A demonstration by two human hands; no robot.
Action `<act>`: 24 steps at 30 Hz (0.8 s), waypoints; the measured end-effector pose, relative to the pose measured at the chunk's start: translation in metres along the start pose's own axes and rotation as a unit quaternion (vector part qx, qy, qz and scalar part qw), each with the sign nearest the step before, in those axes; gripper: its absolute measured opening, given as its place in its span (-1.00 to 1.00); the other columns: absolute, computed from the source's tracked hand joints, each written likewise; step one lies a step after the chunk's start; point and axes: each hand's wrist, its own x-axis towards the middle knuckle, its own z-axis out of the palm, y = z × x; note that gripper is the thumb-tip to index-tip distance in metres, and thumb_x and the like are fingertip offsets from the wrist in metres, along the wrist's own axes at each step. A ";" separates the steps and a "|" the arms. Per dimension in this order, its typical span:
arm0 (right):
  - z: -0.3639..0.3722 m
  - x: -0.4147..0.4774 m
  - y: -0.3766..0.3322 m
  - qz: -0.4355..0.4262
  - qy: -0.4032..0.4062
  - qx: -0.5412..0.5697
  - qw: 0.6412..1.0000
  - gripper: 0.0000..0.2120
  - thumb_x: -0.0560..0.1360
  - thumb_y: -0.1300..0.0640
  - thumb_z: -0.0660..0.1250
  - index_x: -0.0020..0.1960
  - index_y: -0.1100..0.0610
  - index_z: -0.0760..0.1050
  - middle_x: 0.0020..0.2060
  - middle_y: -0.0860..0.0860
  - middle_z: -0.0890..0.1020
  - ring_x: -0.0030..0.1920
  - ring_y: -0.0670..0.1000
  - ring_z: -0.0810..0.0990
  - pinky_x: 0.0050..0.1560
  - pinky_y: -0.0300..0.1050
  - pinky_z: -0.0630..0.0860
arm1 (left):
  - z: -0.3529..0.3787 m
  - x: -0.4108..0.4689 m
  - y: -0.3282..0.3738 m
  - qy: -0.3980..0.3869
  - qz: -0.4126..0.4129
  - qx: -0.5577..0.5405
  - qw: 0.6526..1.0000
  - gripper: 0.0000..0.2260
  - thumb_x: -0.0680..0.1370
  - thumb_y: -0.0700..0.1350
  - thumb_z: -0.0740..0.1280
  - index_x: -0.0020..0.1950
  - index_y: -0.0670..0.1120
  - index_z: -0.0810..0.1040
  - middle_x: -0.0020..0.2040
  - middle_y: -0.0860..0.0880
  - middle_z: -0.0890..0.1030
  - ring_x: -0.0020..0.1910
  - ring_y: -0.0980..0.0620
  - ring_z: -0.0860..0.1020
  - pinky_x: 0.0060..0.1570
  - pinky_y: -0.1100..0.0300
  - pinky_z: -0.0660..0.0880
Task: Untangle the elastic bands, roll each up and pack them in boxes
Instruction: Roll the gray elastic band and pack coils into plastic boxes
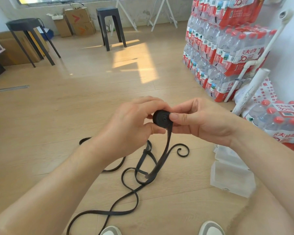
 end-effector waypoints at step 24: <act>0.016 0.002 0.001 -0.044 -0.013 0.113 0.992 -0.64 0.19 0.21 0.48 -0.05 0.20 0.49 -0.21 0.16 0.69 -0.21 0.05 0.68 -0.20 -0.16 0.61 | 0.003 -0.002 0.006 0.056 -0.055 -0.071 0.994 -0.54 0.18 -0.04 0.60 -0.06 0.00 0.43 -0.09 0.07 0.54 -0.06 0.00 0.54 -0.16 0.03 0.52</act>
